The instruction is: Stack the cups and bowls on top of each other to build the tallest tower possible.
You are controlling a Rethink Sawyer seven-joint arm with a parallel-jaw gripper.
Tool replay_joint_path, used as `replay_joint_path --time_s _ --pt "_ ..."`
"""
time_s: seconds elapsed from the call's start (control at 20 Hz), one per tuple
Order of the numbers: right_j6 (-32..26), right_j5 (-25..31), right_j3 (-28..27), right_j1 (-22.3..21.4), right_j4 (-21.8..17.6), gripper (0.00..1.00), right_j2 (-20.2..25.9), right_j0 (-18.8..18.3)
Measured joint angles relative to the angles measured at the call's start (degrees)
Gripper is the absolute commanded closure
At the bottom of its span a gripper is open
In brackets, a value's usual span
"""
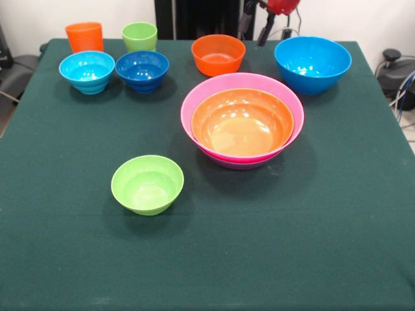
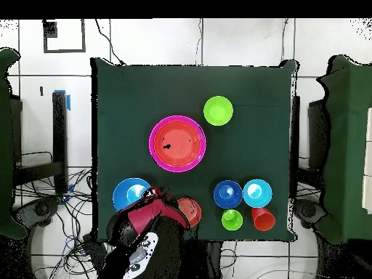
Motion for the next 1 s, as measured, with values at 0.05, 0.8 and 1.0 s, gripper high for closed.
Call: replay_joint_path --time_s 0.05,0.8,1.0 --pt "0.00 0.00 -0.15 0.01 0.00 0.00 -0.01 0.38" --pt "0.00 0.00 -0.76 -0.04 0.00 0.00 -0.01 1.69" --pt "0.00 0.00 -0.81 -0.07 0.00 0.00 -0.01 1.69"
